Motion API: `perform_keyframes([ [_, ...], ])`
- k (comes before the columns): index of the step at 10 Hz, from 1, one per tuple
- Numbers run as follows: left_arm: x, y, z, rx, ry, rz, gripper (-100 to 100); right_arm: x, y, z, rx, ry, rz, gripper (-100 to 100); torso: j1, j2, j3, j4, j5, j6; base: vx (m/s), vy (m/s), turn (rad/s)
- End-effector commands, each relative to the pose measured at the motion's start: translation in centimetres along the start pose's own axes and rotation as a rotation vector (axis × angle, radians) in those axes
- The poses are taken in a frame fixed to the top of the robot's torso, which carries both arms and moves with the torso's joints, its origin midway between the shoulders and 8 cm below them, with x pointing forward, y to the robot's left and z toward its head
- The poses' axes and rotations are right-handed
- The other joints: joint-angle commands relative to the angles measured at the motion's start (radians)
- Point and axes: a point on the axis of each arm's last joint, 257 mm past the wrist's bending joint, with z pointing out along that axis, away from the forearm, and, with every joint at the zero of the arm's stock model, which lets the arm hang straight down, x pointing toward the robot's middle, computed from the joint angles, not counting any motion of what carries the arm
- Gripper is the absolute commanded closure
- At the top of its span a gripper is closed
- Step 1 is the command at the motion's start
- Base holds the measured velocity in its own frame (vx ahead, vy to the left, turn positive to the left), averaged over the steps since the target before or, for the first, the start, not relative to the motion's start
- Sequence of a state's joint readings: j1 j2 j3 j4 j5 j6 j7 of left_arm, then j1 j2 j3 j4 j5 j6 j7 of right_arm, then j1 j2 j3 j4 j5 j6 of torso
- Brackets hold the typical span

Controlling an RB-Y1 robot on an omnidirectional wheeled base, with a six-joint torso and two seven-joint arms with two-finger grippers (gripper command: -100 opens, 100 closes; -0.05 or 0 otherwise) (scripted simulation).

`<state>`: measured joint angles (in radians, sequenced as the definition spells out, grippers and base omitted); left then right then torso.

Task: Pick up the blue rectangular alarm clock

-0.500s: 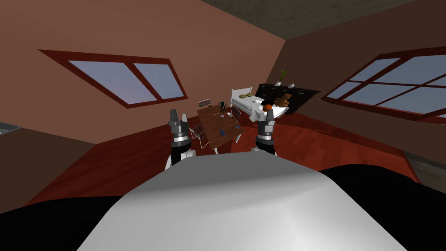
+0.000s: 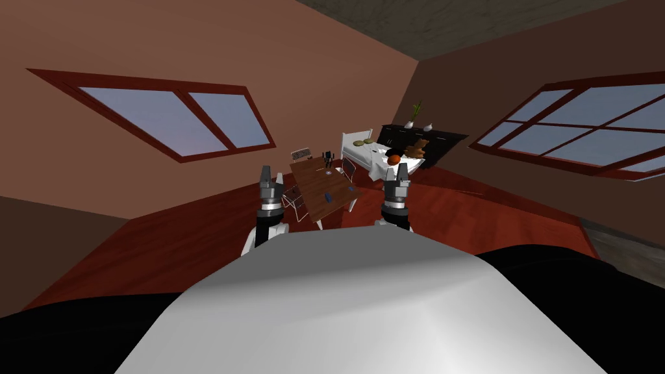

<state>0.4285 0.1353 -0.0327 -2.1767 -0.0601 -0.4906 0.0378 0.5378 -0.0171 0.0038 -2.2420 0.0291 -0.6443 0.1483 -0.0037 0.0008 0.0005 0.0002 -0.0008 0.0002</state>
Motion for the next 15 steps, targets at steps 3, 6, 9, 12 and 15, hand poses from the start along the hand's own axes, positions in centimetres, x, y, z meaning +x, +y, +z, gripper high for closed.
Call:
perform_keyframes([
  [3, 0.0, 3.6, -0.2, -0.059, 0.067, 0.023, -100, 0.0, 0.0, 0.0, 0.000, 0.000, 0.000, 0, 0.000, 0.000, 0.000, 0.000, 0.000, 0.000, -0.015, -0.070, -0.099],
  [6, -0.2, 6.4, -0.7, -0.113, 0.102, 0.034, -100, 0.0, 0.0, 0.0, 0.000, 0.000, 0.000, 0, 0.000, 0.000, 0.000, 0.000, 0.000, 0.000, -0.010, -0.060, -0.072],
  [9, -0.5, 8.7, -1.4, -0.159, 0.117, 0.039, -100, 0.0, 0.0, 0.0, 0.000, 0.000, 0.000, 0, 0.001, -0.001, 0.000, 0.000, 0.000, 0.000, -0.001, -0.047, -0.063],
  [12, -0.9, 11.5, -2.1, -0.218, 0.149, 0.046, -100, 0.0, 0.0, 0.0, 0.000, 0.000, 0.000, 0, 0.001, -0.001, 0.000, 0.000, 0.000, 0.000, 0.004, -0.049, -0.081],
  [15, -1.6, 15.2, -3.6, -0.305, 0.176, 0.054, -100, 0.0, 0.0, 0.0, 0.000, 0.000, 0.000, 0, 0.001, -0.002, -0.001, 0.000, 0.000, 0.000, 0.018, -0.065, -0.125],
])
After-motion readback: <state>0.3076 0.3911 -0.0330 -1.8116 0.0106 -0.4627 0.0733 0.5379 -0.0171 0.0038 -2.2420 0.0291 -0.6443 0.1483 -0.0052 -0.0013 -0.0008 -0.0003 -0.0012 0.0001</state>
